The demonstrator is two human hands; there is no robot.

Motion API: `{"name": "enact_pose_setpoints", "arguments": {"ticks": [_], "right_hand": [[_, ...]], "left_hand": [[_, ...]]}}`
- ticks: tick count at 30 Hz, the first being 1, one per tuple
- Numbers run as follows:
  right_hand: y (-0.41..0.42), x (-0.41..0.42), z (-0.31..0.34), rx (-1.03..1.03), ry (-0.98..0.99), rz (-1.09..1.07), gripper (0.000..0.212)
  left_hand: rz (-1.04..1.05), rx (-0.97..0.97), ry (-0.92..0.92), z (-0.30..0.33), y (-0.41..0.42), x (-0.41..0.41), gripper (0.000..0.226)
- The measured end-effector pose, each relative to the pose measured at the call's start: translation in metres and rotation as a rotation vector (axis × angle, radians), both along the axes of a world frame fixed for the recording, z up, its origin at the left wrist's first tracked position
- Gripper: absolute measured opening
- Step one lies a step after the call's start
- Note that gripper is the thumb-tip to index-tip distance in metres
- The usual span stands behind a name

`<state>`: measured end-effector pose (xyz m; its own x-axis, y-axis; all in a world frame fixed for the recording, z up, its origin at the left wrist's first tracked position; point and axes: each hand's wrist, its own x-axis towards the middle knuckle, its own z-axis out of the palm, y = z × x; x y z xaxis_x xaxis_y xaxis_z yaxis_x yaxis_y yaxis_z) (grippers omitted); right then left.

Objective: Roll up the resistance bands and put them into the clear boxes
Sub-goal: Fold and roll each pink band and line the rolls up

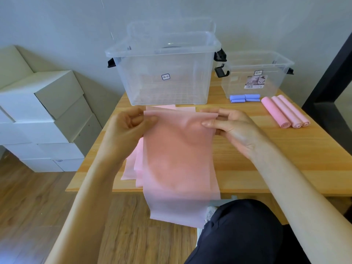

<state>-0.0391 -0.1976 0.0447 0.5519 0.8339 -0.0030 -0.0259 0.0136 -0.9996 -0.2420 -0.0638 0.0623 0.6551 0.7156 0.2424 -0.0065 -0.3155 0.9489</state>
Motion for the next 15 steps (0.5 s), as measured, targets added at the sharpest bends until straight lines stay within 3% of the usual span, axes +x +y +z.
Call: {"name": "enact_pose_setpoints", "arguments": {"ticks": [3, 7, 9, 11, 15], "right_hand": [[-0.021, -0.014, 0.016, -0.026, -0.354, -0.117, 0.019], [-0.051, -0.039, 0.026, 0.010, -0.551, -0.142, 0.011], [-0.065, -0.051, 0.026, 0.006, -0.597, -0.145, 0.011], [-0.080, -0.064, 0.027, 0.000, -0.599, -0.098, 0.008], [-0.109, -0.097, 0.027, 0.004, -0.519, 0.047, 0.004]], "left_hand": [[0.061, 0.148, 0.022, 0.009, -0.012, -0.013, 0.011], [0.137, 0.243, -0.028, 0.009, -0.032, -0.035, 0.013], [0.148, 0.251, -0.061, 0.004, -0.042, -0.047, 0.005], [0.127, 0.287, -0.062, 0.000, -0.051, -0.062, 0.011], [0.031, 0.321, -0.036, -0.005, -0.068, -0.089, 0.007]]}}
